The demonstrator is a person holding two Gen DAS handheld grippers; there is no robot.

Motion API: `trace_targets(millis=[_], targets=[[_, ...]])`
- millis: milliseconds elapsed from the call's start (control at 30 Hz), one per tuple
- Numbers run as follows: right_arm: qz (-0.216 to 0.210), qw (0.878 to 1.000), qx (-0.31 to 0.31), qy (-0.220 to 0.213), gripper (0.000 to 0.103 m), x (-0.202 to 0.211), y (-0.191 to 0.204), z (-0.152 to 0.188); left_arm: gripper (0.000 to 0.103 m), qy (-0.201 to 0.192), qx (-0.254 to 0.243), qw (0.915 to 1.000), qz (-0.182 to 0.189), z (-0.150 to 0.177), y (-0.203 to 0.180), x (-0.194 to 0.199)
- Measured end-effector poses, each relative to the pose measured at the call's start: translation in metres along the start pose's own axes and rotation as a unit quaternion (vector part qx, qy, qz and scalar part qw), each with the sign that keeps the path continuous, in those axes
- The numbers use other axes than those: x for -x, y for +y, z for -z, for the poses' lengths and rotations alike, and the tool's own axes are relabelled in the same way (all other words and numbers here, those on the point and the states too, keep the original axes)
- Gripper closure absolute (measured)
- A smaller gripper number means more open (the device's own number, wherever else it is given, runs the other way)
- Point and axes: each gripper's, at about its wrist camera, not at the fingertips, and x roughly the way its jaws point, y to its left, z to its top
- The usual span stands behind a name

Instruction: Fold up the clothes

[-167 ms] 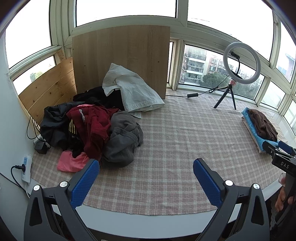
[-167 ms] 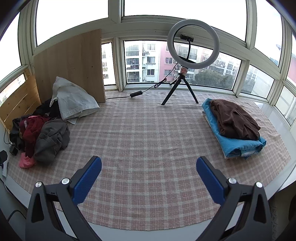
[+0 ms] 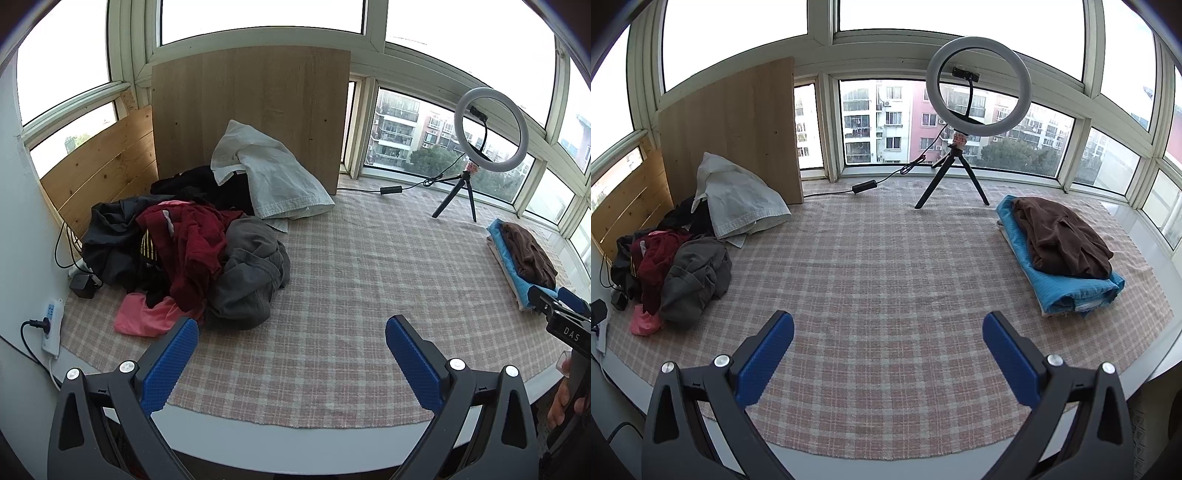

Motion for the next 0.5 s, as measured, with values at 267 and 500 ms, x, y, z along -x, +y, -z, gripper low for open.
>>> trace_targets(millis=[267, 500], targets=[[-0.012, 1.0, 0.001, 0.0, 0.0, -0.009, 0.002, -0.004, 0.001, 0.005, 0.021, 0.9998, 0.004, 0.002, 0.001, -0.006], [-0.02, 1.0, 0.004, 0.003, 0.0, -0.016, -0.003, -0.007, 0.001, 0.003, 0.015, 0.9999, -0.005, 0.0, -0.004, -0.007]])
